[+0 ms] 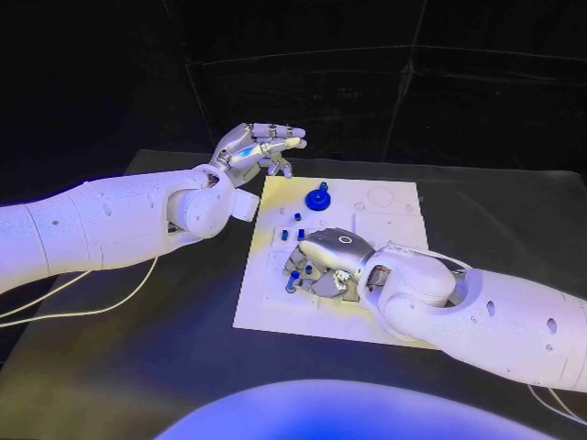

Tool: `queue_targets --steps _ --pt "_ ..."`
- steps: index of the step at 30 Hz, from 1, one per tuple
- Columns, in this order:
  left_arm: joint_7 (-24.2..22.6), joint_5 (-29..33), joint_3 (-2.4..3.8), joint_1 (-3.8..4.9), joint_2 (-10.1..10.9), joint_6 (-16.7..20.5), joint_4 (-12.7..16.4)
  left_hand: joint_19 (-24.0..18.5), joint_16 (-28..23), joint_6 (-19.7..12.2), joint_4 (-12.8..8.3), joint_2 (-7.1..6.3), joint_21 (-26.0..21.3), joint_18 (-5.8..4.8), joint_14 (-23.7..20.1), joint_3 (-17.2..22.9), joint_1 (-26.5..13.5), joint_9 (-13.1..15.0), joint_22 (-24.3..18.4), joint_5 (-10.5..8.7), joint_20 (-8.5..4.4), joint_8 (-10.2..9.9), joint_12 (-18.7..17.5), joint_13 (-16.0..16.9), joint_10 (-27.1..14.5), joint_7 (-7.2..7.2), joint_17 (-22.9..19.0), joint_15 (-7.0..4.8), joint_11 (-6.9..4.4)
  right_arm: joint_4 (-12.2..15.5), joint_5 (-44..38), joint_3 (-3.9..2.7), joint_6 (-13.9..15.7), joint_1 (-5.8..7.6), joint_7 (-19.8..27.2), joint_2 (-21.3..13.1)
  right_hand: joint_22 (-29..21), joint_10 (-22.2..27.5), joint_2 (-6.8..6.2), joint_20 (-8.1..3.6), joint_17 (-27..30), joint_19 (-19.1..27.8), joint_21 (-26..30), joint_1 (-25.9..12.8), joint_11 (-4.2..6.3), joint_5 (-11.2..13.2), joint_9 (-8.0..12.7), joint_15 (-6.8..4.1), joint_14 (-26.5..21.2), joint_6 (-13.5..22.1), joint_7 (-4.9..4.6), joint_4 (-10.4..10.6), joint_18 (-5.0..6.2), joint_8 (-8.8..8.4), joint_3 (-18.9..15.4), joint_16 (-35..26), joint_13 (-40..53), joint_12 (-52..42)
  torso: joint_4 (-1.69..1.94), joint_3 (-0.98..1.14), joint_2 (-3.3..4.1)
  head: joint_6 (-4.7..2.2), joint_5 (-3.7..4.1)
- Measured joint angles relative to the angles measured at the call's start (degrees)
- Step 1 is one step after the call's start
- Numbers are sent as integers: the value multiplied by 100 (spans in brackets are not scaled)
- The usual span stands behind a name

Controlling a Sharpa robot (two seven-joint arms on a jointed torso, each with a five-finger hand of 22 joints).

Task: Assemble the parts on the task board

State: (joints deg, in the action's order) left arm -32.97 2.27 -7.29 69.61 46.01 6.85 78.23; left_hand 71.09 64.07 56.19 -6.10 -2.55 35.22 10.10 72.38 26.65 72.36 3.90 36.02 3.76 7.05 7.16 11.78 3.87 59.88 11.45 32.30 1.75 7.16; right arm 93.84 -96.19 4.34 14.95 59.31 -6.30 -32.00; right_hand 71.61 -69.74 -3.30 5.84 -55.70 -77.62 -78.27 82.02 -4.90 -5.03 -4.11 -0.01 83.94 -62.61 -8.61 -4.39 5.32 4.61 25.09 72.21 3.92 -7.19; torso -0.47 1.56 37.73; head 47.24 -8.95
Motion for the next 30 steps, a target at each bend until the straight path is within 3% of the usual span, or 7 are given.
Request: queue_targets --steps 23,25,30 --pt "0 0 0 0 -4 -6 1 0 0 0 0 0 -15 0 0 0 0 0 -5 0 0 23 26 0 0 0 0 0 0 -173 -276 2 -283 -17 -43 163 -35 -1 -11 0 54 0 0 -11 0 2 15 0 0 34 -27 -8 0 -30 36 0 -4 62 0 -1 -5 46 -34" --pt "0 0 0 0 -4 -7 2 0 0 0 0 0 -15 0 0 0 0 0 -5 0 0 23 26 0 0 0 0 0 0 -174 -319 -1 -307 -16 -59 177 -59 -18 -70 13 88 13 0 -71 18 1 22 0 0 68 -60 -12 0 -48 43 0 -8 113 0 -2 -6 48 -34" --pt "1 0 0 0 -4 -7 2 0 0 0 0 0 -15 0 0 0 0 0 -5 0 0 23 26 0 0 0 0 0 0 -177 -412 0 -376 -13 -83 220 -171 390 -297 105 188 105 77 -298 -94 -137 37 64 0 239 -134 67 0 -91 -33 -50 -46 333 0 -3 -5 50 -37"
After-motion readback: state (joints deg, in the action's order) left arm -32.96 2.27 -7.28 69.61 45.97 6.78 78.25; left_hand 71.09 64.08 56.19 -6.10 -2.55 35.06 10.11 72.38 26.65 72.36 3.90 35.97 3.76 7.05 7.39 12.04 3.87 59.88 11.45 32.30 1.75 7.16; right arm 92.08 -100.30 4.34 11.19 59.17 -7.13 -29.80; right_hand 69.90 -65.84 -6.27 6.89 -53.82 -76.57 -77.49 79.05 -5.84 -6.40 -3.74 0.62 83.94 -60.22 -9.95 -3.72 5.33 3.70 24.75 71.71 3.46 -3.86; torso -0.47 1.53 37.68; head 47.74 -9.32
